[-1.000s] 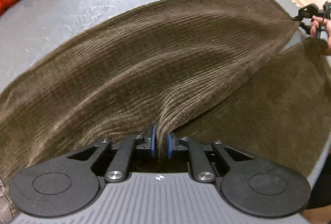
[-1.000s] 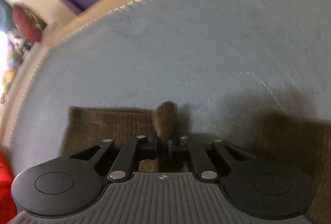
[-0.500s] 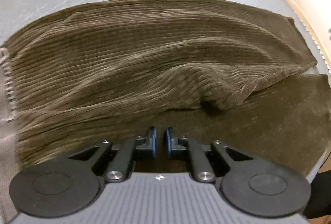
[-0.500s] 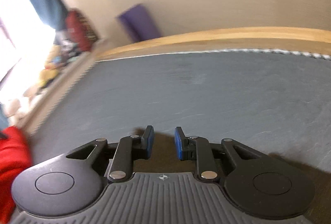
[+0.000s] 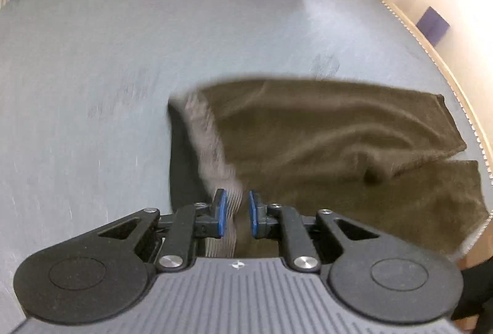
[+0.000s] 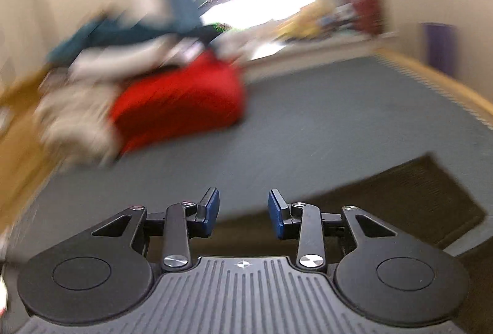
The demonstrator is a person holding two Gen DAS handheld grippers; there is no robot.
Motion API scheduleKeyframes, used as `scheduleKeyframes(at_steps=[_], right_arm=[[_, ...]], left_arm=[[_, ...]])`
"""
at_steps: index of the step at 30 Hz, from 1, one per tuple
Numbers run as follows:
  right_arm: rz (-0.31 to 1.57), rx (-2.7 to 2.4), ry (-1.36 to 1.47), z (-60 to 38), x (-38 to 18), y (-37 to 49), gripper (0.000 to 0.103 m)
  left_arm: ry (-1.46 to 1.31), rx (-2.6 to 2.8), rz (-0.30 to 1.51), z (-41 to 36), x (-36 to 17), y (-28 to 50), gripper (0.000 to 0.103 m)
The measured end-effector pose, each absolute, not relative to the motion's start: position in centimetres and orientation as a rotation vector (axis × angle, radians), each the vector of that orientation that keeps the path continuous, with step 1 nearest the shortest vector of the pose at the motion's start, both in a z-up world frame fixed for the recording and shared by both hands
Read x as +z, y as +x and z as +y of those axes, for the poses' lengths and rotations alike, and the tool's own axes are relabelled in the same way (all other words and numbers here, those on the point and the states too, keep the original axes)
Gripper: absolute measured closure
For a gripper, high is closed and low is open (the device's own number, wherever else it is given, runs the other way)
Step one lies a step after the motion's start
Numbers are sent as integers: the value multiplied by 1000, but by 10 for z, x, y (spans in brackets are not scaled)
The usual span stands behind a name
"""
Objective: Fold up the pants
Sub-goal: 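Grasp the grey striped waistband with the left gripper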
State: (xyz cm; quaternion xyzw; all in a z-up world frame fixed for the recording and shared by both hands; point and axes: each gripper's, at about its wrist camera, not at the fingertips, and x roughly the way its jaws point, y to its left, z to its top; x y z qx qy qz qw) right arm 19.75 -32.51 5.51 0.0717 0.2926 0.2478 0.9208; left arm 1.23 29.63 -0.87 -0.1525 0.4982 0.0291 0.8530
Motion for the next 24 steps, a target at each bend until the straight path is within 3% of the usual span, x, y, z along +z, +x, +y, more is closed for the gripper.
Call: scheduleKeyframes(at_steps=[2, 3, 4, 6, 9, 11, 12, 19, 24], right_arm=[[648, 631, 26, -299, 42, 172, 64], [655, 672, -51, -288, 34, 160, 64], [664, 688, -127, -278, 26, 147, 64], [701, 669, -225, -270, 13, 136, 64], [725, 625, -233, -278, 6, 147, 64], [735, 582, -176, -289, 8, 150, 64], [745, 565, -137, -299, 11, 156, 64], [659, 448, -89, -353, 34, 178, 57], [696, 302, 5, -388, -7, 185, 57]], left_arm=[[-340, 2, 1199, 298, -50, -1, 80], [-250, -5, 1331, 290, -73, -4, 81], [-105, 3, 1375, 279, -87, -10, 75], [-42, -34, 1337, 272, -79, -15, 75], [-177, -16, 1264, 287, -60, -18, 72], [-175, -5, 1236, 288, -54, -17, 49], [-166, 9, 1245, 287, -56, -14, 46], [-84, 35, 1293, 273, -75, -1, 44], [-36, 34, 1346, 270, -90, -1, 43]])
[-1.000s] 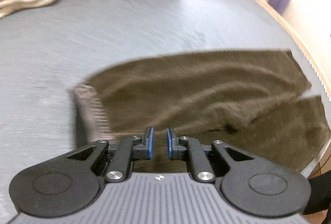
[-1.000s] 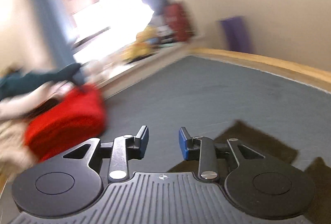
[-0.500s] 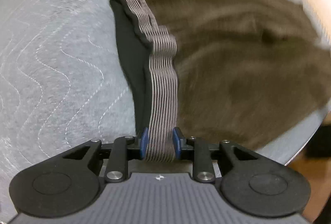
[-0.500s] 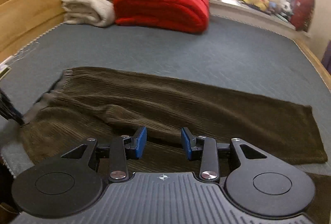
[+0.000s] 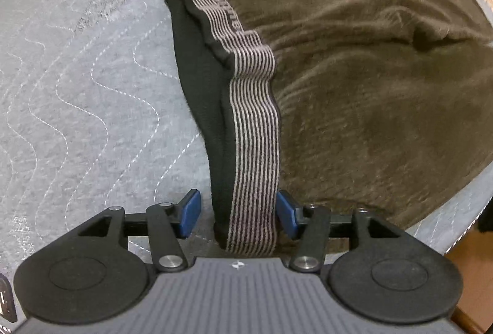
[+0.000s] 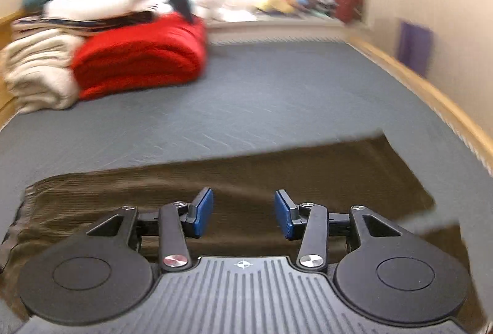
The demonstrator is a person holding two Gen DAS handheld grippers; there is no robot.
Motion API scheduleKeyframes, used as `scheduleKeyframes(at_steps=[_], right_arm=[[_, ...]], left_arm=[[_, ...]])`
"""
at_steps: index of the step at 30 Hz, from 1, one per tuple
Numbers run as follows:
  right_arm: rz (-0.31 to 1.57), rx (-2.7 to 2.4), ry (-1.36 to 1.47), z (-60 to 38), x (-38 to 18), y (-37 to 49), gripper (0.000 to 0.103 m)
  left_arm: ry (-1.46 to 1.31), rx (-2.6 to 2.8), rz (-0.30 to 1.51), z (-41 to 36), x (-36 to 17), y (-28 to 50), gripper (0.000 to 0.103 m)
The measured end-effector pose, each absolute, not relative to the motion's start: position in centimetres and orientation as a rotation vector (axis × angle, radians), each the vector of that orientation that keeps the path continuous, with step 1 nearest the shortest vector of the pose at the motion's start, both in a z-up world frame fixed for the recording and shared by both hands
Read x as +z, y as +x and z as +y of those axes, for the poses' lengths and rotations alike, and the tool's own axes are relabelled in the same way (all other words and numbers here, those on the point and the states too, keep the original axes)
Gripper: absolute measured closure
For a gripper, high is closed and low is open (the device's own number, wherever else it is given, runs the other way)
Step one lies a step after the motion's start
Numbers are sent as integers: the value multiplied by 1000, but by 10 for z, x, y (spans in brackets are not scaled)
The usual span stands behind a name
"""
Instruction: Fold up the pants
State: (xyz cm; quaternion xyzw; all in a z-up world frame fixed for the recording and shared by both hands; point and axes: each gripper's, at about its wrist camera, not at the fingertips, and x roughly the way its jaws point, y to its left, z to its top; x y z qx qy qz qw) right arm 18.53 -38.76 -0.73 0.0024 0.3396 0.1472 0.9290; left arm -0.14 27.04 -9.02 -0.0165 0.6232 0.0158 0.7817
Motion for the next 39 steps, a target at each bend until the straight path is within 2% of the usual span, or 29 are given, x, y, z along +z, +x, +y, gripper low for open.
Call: scheduleKeyframes(at_steps=[1, 3, 4, 5, 10, 13, 16, 21, 22, 23, 25, 30, 35, 37, 39], right_arm=[[736, 272, -8, -389, -13, 188, 57], [670, 240, -24, -392, -7, 185, 57], [638, 236, -31, -393, -3, 182, 57], [624, 234, -26, -396, -2, 181, 57], [672, 212, 48, -409, -9, 185, 56], [669, 206, 73, -408, -11, 190, 56], [673, 207, 81, -403, -12, 196, 56], [680, 206, 67, -397, -12, 203, 56], [678, 207, 62, -396, -12, 203, 56], [675, 208, 59, -394, -11, 204, 56], [671, 210, 52, -391, -11, 206, 56], [674, 217, 26, -379, -13, 210, 56], [685, 206, 4, -367, -16, 210, 56], [702, 196, 12, -364, -18, 212, 56], [714, 188, 26, -361, -20, 216, 56]], left_arm=[[-30, 32, 1347, 269, -92, -1, 43], [-8, 27, 1351, 267, -93, -1, 43], [2, 18, 1356, 266, -95, -1, 48], [3, 3, 1364, 265, -95, -1, 60], [72, -18, 1387, 256, -93, 2, 63], [82, -14, 1352, 256, -86, 7, 58], [38, 22, 1275, 265, -71, 17, 41], [21, 64, 1162, 261, -53, 30, 38], [32, 59, 1129, 253, -51, 34, 30], [43, 56, 1088, 244, -48, 38, 14], [50, 79, 1014, 225, -46, 47, 0], [-78, 195, 903, 171, -58, 95, 0], [-158, 262, 890, 128, -116, 135, 0], [-44, 301, 802, 110, -137, 127, 0], [32, 296, 623, 100, -151, 107, 0]])
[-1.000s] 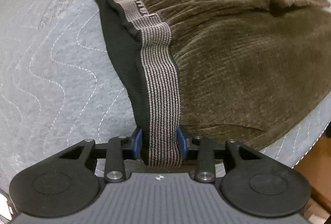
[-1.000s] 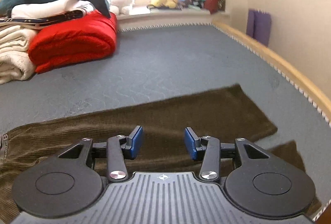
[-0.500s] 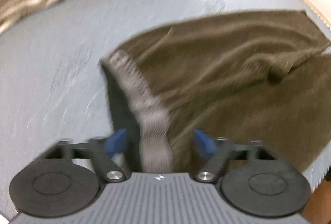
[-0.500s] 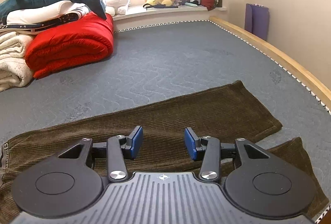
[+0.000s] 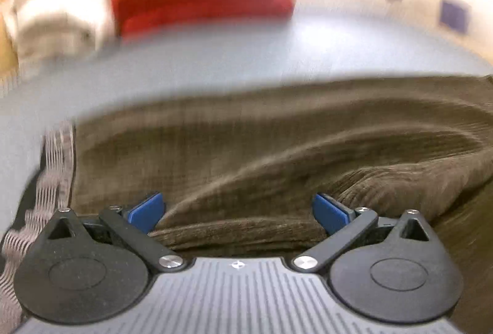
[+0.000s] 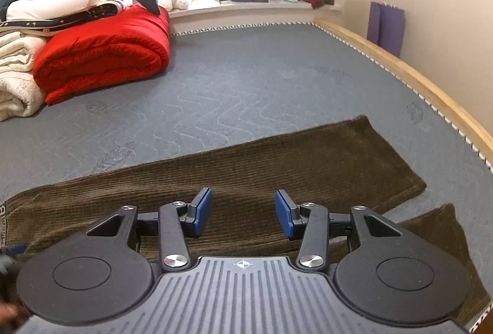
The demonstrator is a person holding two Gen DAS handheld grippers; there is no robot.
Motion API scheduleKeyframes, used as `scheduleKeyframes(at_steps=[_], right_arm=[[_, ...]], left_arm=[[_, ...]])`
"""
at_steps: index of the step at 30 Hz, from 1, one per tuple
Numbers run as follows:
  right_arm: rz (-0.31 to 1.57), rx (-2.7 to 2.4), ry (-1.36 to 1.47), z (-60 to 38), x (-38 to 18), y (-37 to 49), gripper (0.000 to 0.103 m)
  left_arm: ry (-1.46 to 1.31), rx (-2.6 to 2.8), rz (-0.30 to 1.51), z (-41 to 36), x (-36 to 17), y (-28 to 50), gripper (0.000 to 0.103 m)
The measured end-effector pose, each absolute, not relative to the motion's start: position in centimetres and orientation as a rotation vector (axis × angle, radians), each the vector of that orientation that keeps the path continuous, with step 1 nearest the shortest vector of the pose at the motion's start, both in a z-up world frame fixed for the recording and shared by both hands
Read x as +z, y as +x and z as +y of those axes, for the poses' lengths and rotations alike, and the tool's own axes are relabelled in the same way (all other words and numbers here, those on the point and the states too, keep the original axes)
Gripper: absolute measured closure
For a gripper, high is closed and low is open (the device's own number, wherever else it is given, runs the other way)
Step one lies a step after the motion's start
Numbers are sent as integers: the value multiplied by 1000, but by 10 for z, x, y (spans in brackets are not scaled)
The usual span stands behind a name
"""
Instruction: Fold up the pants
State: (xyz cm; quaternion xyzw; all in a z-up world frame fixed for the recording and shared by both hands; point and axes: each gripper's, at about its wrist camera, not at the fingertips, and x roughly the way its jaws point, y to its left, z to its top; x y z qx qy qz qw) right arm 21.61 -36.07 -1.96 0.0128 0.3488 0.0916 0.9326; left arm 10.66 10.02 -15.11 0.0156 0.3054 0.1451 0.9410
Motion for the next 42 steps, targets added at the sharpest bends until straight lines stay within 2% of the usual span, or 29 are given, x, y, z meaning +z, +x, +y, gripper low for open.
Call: scheduleKeyframes(at_steps=[5, 19, 42], right_arm=[[703, 211, 8, -346, -20, 225, 55], [703, 221, -74, -321, -21, 232, 53], [733, 190, -53, -349, -28, 221, 52]], left_arm=[[-61, 266, 657, 117, -149, 112, 0], [-47, 271, 659, 111, -147, 111, 0], [-47, 272, 660, 111, -146, 110, 0]])
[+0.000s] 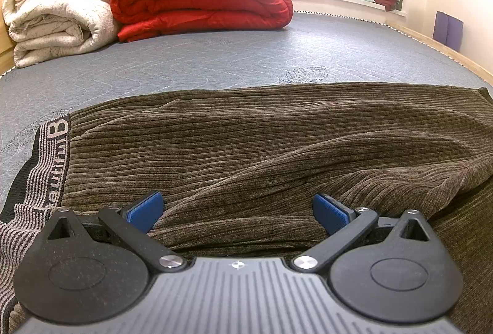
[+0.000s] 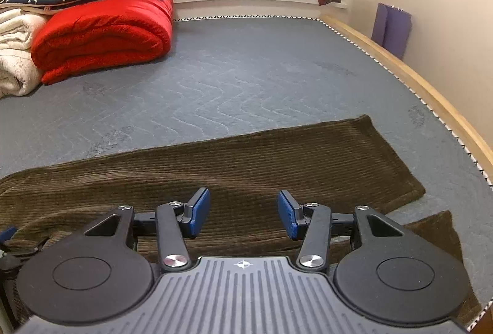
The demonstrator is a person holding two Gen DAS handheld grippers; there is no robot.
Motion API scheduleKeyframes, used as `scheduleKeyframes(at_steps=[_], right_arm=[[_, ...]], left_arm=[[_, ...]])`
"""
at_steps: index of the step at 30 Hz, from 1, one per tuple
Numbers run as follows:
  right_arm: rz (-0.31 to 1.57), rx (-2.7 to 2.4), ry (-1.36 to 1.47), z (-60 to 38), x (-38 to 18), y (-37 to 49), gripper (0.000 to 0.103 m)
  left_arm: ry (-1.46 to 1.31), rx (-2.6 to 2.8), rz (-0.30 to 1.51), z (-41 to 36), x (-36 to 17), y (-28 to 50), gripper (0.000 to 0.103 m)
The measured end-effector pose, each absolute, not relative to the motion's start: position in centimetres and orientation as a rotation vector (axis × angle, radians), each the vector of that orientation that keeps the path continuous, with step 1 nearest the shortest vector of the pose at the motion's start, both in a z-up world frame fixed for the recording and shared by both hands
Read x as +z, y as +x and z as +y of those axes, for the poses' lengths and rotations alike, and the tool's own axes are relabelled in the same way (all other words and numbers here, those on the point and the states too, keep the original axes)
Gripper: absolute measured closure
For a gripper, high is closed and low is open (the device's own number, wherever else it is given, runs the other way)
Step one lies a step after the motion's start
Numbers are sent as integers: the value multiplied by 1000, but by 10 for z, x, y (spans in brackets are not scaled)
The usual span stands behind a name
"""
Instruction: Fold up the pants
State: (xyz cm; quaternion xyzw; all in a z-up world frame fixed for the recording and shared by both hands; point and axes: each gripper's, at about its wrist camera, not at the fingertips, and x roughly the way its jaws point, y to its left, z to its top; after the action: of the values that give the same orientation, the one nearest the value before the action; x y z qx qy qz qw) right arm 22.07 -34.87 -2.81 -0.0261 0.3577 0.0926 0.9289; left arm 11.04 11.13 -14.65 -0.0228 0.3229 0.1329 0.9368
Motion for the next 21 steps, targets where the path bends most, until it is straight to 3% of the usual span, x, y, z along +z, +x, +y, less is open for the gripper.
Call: scheduleKeyframes(at_steps=[21], right_arm=[[638, 256, 65, -374, -6, 200, 47]], left_arm=[[-47, 272, 660, 111, -146, 110, 0]])
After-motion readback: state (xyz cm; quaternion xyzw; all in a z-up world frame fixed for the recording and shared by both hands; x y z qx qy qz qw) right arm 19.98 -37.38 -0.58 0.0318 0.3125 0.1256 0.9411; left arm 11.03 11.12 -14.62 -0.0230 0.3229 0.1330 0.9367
